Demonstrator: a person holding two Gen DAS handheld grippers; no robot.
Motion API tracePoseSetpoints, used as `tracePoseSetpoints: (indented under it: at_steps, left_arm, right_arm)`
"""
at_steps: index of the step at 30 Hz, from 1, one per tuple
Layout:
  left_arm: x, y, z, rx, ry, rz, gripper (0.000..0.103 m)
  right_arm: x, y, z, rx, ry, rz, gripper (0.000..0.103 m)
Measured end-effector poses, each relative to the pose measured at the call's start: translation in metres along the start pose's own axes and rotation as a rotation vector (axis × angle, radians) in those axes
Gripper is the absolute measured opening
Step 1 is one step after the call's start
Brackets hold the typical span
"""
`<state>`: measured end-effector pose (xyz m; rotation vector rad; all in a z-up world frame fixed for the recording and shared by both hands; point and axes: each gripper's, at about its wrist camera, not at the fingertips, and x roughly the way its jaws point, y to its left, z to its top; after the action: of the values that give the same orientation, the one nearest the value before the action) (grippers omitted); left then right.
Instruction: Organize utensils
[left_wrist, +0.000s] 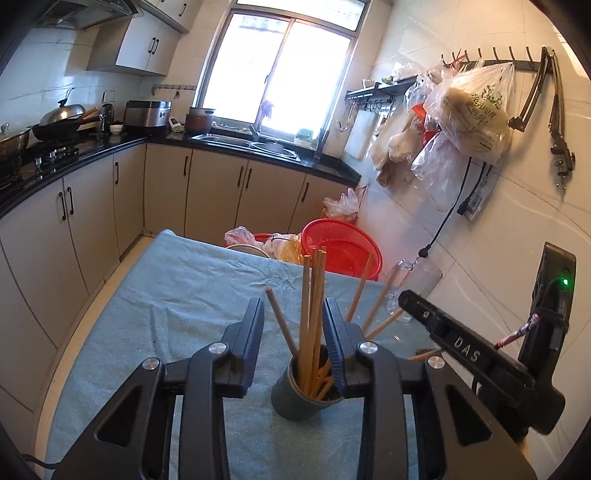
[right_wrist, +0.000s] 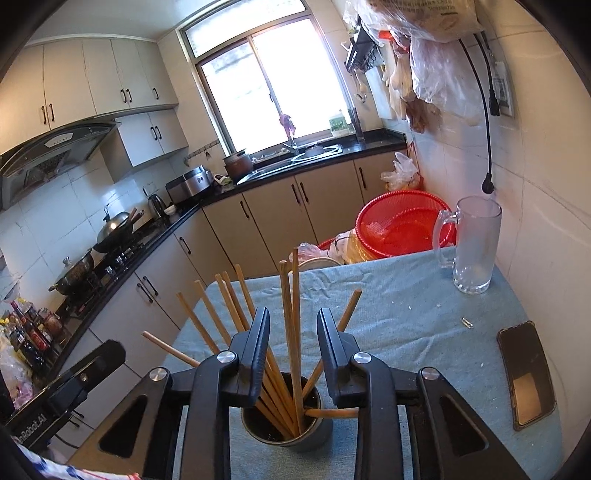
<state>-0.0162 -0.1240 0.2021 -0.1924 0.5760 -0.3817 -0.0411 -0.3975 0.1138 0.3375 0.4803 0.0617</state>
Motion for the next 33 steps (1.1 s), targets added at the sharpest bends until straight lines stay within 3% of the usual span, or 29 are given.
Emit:
tracePoseSetpoints:
  at_steps: [10, 18, 25, 33]
  left_arm:
    - [-0.053, 0.007, -0.016, 0.008, -0.038, 0.068, 0.053]
    - [-0.084, 0.014, -0.052, 0.073, -0.045, 0.164, 0.074]
    - [-0.090, 0.029, -0.092, 0.097, 0.019, 0.258, 0.077]
    - [-0.103, 0.042, -0.122, 0.089, 0.005, 0.403, 0.089]
  right_arm:
    - [-0.054, 0.014, 0.003, -0.033, -0.081, 0.004, 0.036]
    - [-0.097, 0.026, -0.025, -0.106, -0.123, -0.036, 0.049]
    - [-0.113, 0.012, -0.073, -0.096, -0.067, -0.086, 0.053]
    - [-0.116, -0.009, -0.122, -0.048, 0.014, -0.153, 0.054]
